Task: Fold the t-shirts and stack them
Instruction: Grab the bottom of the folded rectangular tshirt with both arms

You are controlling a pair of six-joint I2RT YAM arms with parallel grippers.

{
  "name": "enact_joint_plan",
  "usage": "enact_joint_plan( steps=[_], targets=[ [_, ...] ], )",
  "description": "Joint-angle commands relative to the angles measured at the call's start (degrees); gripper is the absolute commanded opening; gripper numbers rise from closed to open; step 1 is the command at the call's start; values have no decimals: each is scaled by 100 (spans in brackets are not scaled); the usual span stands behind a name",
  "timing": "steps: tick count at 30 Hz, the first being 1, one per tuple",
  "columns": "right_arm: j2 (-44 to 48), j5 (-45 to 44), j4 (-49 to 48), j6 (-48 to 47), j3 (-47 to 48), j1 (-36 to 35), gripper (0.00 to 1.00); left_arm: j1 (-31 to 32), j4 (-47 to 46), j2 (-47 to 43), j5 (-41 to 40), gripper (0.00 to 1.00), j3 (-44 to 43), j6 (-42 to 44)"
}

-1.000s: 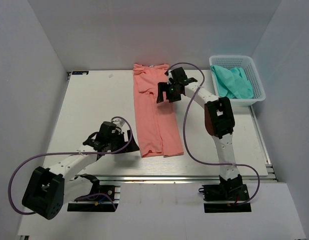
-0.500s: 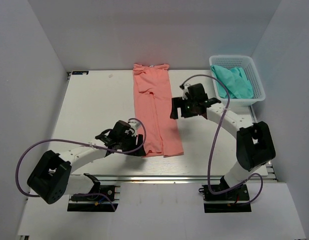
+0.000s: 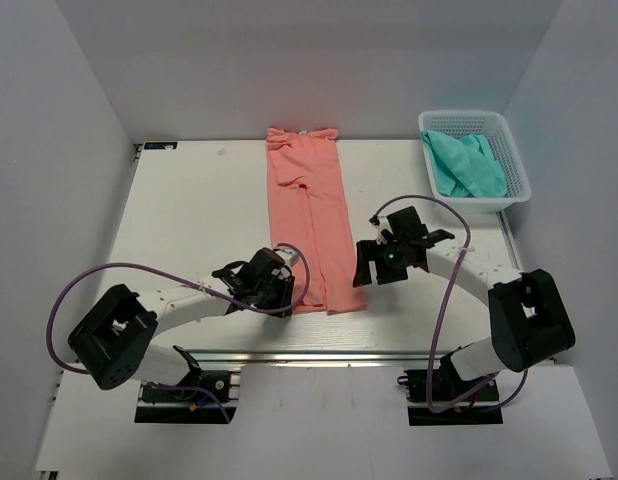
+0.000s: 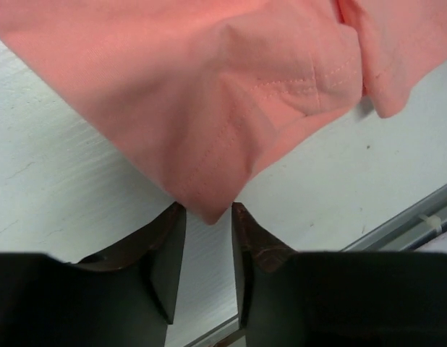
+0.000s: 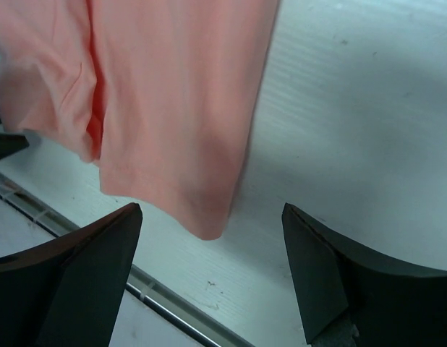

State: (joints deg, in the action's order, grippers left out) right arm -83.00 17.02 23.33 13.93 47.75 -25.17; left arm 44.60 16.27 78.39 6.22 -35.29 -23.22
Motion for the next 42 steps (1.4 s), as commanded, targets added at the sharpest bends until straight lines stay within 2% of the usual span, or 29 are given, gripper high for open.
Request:
enact_joint_plan(
  steps=[1, 6, 12, 13, 18, 19, 22, 23, 26, 30, 35, 41, 42],
  targets=[
    [56, 469, 242, -84, -291, -23, 83, 110, -63, 0, -480, 41, -180, -76],
    [30, 653, 330, -128, -494, -23, 80, 110, -54, 203, -595, 28, -286, -77],
    [-207, 1102, -39, -5, -582, -41, 68, 225, -116, 326, -481, 19, -286, -77],
    [-234, 1207, -91, 4, -574, -49, 61, 225, -116, 274, -481, 18, -286, -77],
    [-392, 1506, -461, 74, -732, -50, 44, 277, -177, 168, -481, 14, -233, -130],
    [-462, 1515, -522, 100, -723, -58, 38, 277, -177, 168, -481, 12, -233, -130],
    [-603, 1611, -514, 22, -618, -50, 10, 277, -99, 168, -481, 5, -285, -130],
    [-603, 1664, -488, -22, -609, -58, 0, 277, 15, 168, -542, 0, -286, -130],
    [-524, 1963, -391, -66, -670, -93, 0, 330, 279, 54, -613, 0, -286, -130],
    [-261, 2086, -391, -101, -916, -173, 0, 383, 587, -359, -227, 0, -163, -183],
    [-138, 2175, -557, -40, -855, -234, 0, 383, 535, -658, -305, 0, -92, -296],
    [-312, 1464, -936, 206, -188, -190, 0, 252, 412, -439, -1455, 0, -522, -507],
    [-339, 1262, -936, 293, -91, -182, 0, 251, 577, -360, -1892, 0, -732, -699]
  ],
)
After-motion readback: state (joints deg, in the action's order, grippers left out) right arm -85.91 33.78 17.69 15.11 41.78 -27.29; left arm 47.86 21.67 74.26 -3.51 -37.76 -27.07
